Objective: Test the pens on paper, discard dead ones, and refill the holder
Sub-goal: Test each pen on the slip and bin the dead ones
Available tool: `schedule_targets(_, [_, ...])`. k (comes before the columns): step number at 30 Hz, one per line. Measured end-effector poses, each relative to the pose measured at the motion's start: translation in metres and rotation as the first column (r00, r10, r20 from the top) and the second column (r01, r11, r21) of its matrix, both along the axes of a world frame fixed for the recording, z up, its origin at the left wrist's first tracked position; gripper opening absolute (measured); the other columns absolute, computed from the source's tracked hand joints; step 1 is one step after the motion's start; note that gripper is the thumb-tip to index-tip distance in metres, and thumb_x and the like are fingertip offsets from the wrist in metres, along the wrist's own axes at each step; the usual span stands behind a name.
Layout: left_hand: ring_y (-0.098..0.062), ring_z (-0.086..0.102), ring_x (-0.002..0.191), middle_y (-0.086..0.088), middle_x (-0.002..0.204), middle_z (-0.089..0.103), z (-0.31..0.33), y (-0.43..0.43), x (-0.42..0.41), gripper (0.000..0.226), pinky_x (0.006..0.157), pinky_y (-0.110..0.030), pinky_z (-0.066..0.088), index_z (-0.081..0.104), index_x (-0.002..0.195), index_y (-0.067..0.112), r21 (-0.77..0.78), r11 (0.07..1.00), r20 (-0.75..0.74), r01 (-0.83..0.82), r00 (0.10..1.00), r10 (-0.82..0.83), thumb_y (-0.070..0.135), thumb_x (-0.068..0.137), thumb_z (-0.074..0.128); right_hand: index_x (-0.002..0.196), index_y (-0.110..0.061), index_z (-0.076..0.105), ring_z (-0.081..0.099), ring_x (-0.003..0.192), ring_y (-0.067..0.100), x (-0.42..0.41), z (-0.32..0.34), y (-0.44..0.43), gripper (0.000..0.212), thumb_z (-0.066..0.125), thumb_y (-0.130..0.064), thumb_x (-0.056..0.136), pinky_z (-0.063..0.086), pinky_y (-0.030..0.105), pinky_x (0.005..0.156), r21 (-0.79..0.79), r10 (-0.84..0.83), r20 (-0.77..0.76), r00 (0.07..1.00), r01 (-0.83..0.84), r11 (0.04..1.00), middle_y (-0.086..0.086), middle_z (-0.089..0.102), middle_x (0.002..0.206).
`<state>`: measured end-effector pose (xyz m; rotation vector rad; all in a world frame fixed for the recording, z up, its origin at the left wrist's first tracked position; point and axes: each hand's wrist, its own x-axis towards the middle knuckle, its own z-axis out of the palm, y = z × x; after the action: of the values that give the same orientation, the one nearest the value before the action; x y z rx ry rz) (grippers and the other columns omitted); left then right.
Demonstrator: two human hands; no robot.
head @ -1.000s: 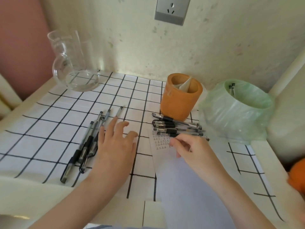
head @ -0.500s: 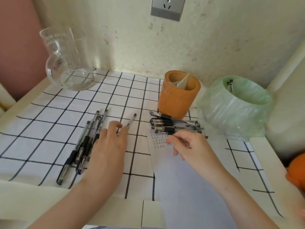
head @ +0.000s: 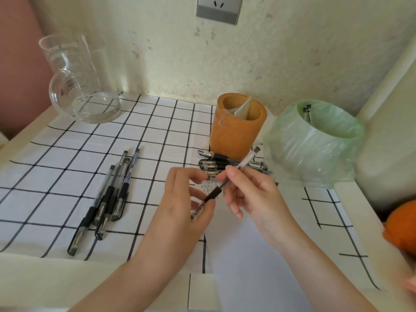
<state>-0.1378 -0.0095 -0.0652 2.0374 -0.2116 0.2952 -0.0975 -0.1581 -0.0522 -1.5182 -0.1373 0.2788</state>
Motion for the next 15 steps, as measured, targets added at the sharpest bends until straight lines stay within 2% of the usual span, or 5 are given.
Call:
schedule_targets(3, [0.002,0.056,0.086,0.016,0.093,0.058,0.0020,0.0009,0.0023,0.013,0.074,-0.011,0.045,0.052,0.099,0.034,0.034,0.999,-0.149,0.038,0.988,-0.032,0.025,0.090,0.052,0.091,0.000,0.065,0.047,0.043,0.016,-0.0005,0.0018,-0.0010,0.034,0.052,-0.032,0.087,0.039,0.023,0.043,0.051,-0.004,0.005,1.000,0.004,0.999,0.006,0.058,0.057])
schedule_targets(5, [0.001,0.058,0.076,0.013,0.080,0.062,0.0037,-0.0002,0.0018,0.013,0.066,-0.012,0.045,0.053,0.102,0.033,0.017,0.996,-0.211,0.091,0.974,-0.085,0.027,0.093,0.046,0.090,0.000,0.065,0.047,0.043,0.016,-0.0010,0.0015,-0.0013,0.034,0.053,-0.032,0.085,0.038,0.024,0.042,0.046,-0.001,0.002,1.000,0.001,0.999,0.007,0.058,0.057])
schedule_targets(9, [0.000,0.050,0.064,0.011,0.068,0.055,0.0068,-0.0041,-0.0020,0.015,0.058,-0.012,0.038,0.054,0.090,0.031,0.026,0.994,-0.209,0.105,0.973,-0.097,0.030,0.095,0.039,0.086,0.003,0.062,0.047,0.042,0.016,-0.0006,0.0031,-0.0028,0.033,0.061,-0.030,0.080,0.035,0.025,0.040,-0.004,0.012,-0.008,1.000,-0.012,1.000,0.007,0.059,0.057])
schedule_targets(11, [-0.001,0.049,0.063,0.012,0.065,0.053,0.0075,-0.0045,-0.0024,0.017,0.058,-0.014,0.037,0.054,0.086,0.030,0.022,0.994,-0.218,0.104,0.971,-0.097,0.032,0.095,0.038,0.081,-0.002,0.062,0.048,0.042,0.017,-0.0002,0.0051,-0.0043,0.025,0.065,-0.026,0.078,0.034,0.026,0.040,-0.015,0.045,0.003,0.999,-0.045,0.999,0.008,0.060,0.057])
schedule_targets(15, [-0.006,0.053,0.074,0.015,0.071,0.061,0.0081,-0.0057,-0.0031,0.020,0.065,-0.022,0.041,0.054,0.086,0.034,0.049,0.994,-0.217,0.102,0.972,-0.089,0.035,0.093,0.036,0.072,-0.013,0.060,0.049,0.043,0.014,-0.0009,0.0060,-0.0057,0.012,0.069,-0.021,0.076,0.037,0.022,0.041,-0.050,0.109,0.023,0.994,-0.107,0.993,0.005,0.060,0.057])
